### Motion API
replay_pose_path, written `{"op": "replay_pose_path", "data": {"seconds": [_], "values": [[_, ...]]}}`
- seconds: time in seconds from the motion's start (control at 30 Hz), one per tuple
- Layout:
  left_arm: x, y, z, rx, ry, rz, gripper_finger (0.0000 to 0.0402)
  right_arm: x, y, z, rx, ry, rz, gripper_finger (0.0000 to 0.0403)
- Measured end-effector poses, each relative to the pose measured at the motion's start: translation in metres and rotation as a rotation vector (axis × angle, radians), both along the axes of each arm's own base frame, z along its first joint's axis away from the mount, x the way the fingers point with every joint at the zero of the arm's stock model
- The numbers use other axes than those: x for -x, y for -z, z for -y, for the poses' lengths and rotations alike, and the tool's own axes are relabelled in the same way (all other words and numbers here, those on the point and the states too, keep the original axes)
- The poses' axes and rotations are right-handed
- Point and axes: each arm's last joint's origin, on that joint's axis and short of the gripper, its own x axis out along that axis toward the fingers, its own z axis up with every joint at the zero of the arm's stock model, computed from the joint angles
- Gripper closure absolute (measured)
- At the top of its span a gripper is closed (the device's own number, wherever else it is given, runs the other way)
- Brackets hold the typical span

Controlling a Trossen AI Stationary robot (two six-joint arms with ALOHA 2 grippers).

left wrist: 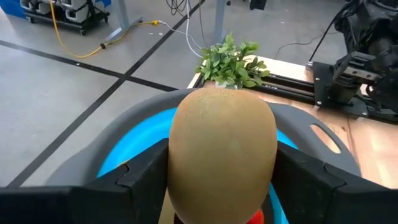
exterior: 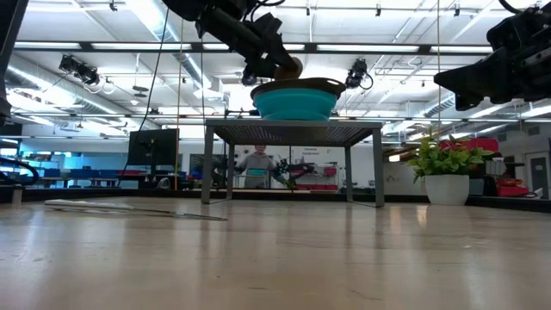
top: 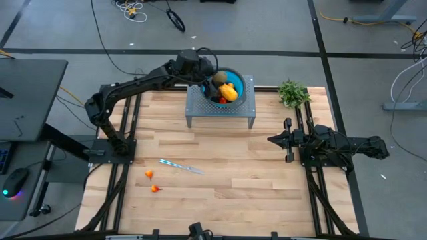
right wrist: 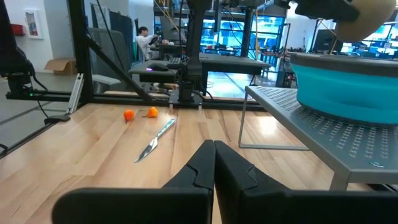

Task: Pick & Place Fruit
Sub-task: Put the kiwi into the blue bin, then put the peach into the blue bin

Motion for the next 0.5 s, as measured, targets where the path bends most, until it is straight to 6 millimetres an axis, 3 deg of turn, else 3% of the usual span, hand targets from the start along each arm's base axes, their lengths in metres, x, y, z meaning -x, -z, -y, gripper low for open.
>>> {"op": "replay_pose_path", "data": {"seconds": [0.5], "values": [[0.0001,0.0002,0.0000,0.003,-0.001,-0.001,0.0057,0.0000,0.0001,0.0000,0.000,0.000,0.000,0.0396]]}}
